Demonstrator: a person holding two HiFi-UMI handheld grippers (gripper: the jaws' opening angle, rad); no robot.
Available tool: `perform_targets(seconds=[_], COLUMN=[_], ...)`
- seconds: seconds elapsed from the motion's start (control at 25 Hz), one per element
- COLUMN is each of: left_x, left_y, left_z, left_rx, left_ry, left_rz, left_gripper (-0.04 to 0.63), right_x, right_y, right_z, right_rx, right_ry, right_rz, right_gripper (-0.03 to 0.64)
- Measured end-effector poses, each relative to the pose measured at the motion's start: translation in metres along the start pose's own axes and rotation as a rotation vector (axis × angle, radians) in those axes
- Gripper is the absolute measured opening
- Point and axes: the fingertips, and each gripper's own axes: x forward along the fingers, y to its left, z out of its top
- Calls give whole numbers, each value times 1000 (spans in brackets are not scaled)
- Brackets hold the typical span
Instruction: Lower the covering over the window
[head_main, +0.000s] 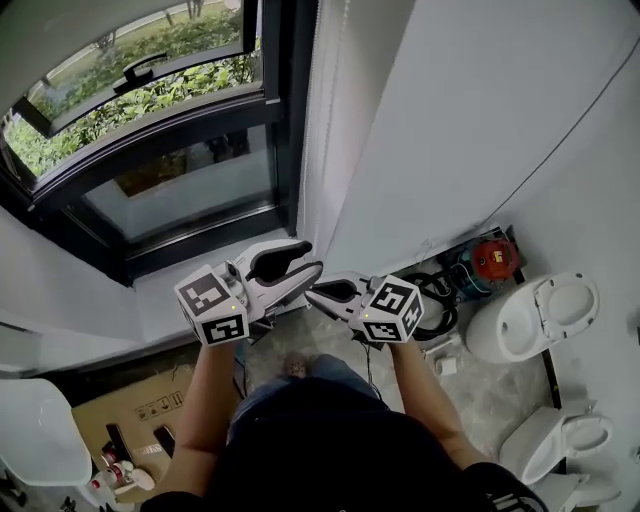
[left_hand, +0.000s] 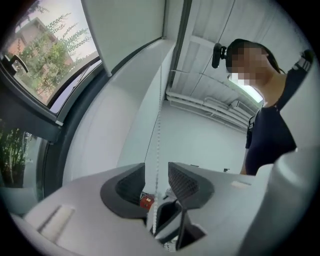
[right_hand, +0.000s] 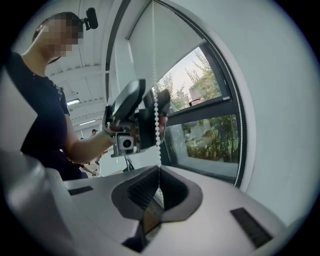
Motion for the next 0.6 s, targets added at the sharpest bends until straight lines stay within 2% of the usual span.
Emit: perform_targets(seconds=[0.2,0.24,0.28,0.44,0.6], left_x=[14,15,16,13,6], left_y=[-5,-5,-6,-9,-5], left_z=[43,45,46,41,13], left_rx=[29,40,49,4,-29], left_ry=[-47,-41,-38,-58,13], left_rz=[-23,-17,-11,-20,-24], left_gripper=[129,81,28,25,23], right_x=[2,3,4,4,13], right_y=[5,5,6,6,9], right_z=[-2,-3,-4,-9,-36], right_rx=[-21,-24,-23,-32,-63], right_ry=[14,21,25,54,172], right_rz=[-6,-7,-6,1,11], right_gripper=[14,14,14,14,14])
